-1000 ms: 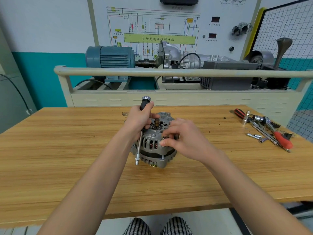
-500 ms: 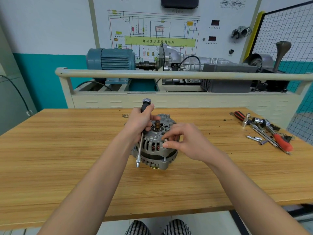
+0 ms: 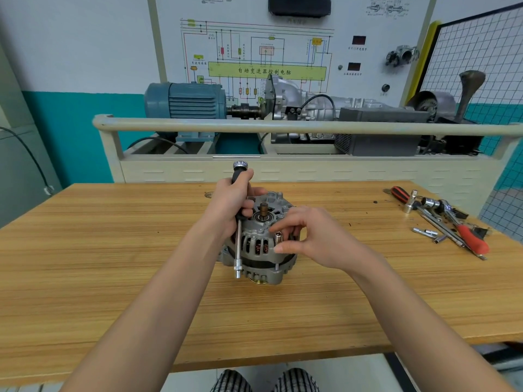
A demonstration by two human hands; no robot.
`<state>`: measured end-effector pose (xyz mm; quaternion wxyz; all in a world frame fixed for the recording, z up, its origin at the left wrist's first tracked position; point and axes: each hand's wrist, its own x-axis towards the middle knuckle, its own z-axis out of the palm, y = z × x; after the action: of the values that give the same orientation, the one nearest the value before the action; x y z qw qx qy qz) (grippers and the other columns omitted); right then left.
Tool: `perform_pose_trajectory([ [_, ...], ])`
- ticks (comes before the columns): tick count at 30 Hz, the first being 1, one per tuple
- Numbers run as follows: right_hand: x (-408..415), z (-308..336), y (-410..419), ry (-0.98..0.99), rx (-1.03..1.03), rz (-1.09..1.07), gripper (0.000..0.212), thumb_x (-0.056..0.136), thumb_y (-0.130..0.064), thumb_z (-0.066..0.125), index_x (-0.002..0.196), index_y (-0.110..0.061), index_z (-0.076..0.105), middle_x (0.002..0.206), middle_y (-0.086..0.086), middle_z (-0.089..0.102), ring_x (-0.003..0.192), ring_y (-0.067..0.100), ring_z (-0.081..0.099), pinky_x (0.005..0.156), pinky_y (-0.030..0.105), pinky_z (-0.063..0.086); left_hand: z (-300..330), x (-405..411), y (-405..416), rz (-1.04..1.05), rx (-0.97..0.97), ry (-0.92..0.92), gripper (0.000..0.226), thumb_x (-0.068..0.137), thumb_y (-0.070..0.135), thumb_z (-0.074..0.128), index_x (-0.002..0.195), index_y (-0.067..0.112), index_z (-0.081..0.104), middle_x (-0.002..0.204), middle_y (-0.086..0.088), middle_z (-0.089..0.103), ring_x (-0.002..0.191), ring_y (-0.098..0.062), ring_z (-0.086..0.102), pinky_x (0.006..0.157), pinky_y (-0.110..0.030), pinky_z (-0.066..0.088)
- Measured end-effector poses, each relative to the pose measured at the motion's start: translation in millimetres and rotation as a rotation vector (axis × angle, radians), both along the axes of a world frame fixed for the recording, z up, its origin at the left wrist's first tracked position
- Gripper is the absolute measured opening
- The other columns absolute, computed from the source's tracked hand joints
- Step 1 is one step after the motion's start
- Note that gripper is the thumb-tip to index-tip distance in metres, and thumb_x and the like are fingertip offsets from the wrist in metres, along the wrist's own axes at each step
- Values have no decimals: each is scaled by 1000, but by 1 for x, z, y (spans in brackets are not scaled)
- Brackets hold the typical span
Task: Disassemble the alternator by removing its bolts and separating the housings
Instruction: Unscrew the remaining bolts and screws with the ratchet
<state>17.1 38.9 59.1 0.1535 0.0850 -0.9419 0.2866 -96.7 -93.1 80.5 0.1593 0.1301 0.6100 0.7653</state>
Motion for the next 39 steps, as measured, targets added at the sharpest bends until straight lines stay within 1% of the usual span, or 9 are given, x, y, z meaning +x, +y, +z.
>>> perform_pose_trajectory([
  [5, -1, 0, 0, -4, 1, 5, 23, 78, -25, 78, 101, -28, 74, 79, -13, 59, 78, 6, 52, 70, 16, 41, 11, -1, 0, 12, 75, -39, 23, 99, 29, 51, 83, 14, 46, 75, -6, 64, 37, -5, 33, 34, -16, 28],
  [11, 1, 0, 1, 8, -47, 24, 23, 76, -27, 80, 98, -29, 74, 78, -10, 61, 78, 10, 56, 75, 26, 47, 21, 0, -1, -3, 148, -73, 26, 98, 30, 51, 78, 16, 43, 71, -4, 58, 37, -5, 31, 33, -17, 26],
  [16, -2, -4, 4, 32, -55, -12, 20, 77, -28, 78, 96, -24, 76, 79, -8, 59, 77, 12, 54, 74, 29, 48, 25, 3, -1, 11, 183, -95, 27, 98, 30, 51, 76, 16, 43, 70, -3, 54, 37, -5, 30, 33, -16, 25],
  [19, -3, -5, 3, 61, -48, -33, 13, 74, -31, 80, 83, -34, 70, 73, -10, 55, 74, 9, 51, 71, 27, 46, 26, 4, -1, 29, 201, -111, 27, 97, 30, 52, 76, 17, 42, 68, -2, 53, 38, -5, 29, 34, -15, 24],
  [21, -4, -6, 3, 79, -63, -33, 19, 73, -31, 82, 77, -40, 65, 71, -12, 53, 72, 8, 51, 70, 27, 46, 26, 5, -1, 40, 195, -108, 26, 97, 30, 52, 77, 17, 42, 66, -2, 53, 37, -5, 29, 34, -14, 24],
  [27, -1, -10, 1, 89, -190, -20, 30, 70, -23, 84, 83, -44, 67, 75, -10, 61, 75, 16, 59, 74, 35, 52, 23, 5, -1, 54, 176, -91, 25, 98, 29, 52, 79, 16, 43, 67, -2, 52, 35, -5, 30, 34, -16, 25],
  [32, -2, -8, 1, 109, -148, -47, 21, 68, -28, 85, 77, -39, 69, 71, -11, 60, 71, 9, 56, 70, 31, 51, 23, 5, -1, 47, 172, -79, 25, 97, 30, 52, 78, 16, 43, 67, -1, 52, 36, -5, 30, 34, -17, 25],
  [35, -4, -4, -1, 123, -65, -54, 27, 67, -30, 85, 70, -42, 62, 68, -12, 57, 68, 8, 53, 67, 28, 49, 20, 6, 0, 52, 153, -72, 23, 98, 30, 52, 81, 15, 45, 66, -1, 52, 36, -5, 30, 34, -16, 26],
  [39, -5, -1, -3, 111, -74, -55, 31, 66, -28, 86, 66, -42, 59, 63, -11, 55, 61, 0, 50, 58, 15, 42, 9, 8, 4, 50, 136, -95, 22, 98, 30, 52, 84, 12, 47, 67, -1, 52, 36, -4, 32, 34, -16, 27],
])
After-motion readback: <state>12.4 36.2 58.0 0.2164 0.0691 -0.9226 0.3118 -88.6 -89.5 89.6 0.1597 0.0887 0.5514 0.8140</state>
